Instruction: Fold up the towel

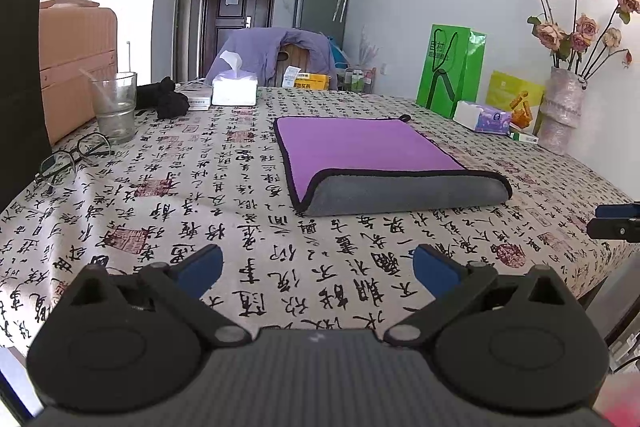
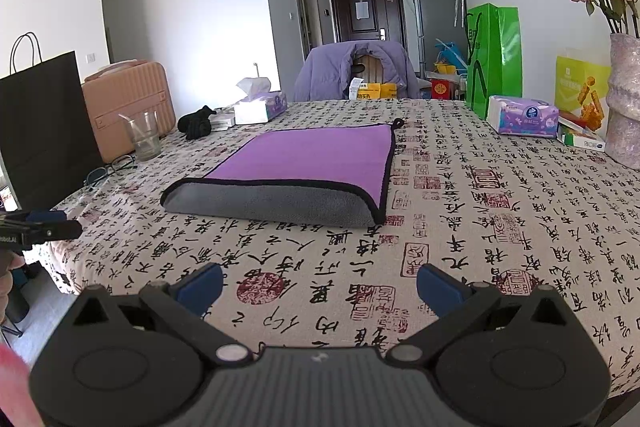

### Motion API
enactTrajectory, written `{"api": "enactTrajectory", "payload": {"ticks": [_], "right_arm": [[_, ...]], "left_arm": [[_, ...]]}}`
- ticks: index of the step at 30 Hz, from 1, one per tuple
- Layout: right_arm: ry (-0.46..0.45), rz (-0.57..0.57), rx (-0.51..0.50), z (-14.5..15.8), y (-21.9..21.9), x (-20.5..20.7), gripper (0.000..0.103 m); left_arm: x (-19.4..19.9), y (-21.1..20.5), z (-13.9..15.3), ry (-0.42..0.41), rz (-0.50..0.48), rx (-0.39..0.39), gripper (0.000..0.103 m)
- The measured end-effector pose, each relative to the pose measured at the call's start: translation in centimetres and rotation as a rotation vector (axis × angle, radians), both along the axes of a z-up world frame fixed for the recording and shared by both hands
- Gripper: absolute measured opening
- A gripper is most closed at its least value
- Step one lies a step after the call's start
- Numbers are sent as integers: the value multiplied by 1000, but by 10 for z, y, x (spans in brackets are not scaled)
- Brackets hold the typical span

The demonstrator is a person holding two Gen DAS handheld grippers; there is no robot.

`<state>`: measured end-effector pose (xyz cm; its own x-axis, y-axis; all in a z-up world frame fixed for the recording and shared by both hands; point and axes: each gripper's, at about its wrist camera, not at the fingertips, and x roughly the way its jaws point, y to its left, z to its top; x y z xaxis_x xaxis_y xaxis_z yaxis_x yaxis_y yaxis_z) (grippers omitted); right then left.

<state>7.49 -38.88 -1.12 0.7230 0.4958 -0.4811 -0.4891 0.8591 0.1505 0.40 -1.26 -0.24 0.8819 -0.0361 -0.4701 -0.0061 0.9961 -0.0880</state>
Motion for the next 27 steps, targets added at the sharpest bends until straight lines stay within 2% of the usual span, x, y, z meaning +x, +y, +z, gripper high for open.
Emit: {"api": "enactTrajectory", "payload": {"ticks": [27], "right_arm": [[-1, 0, 1, 0, 0, 0, 103]], "left_arm": [[0, -2, -1, 3, -2, 0, 103]]}}
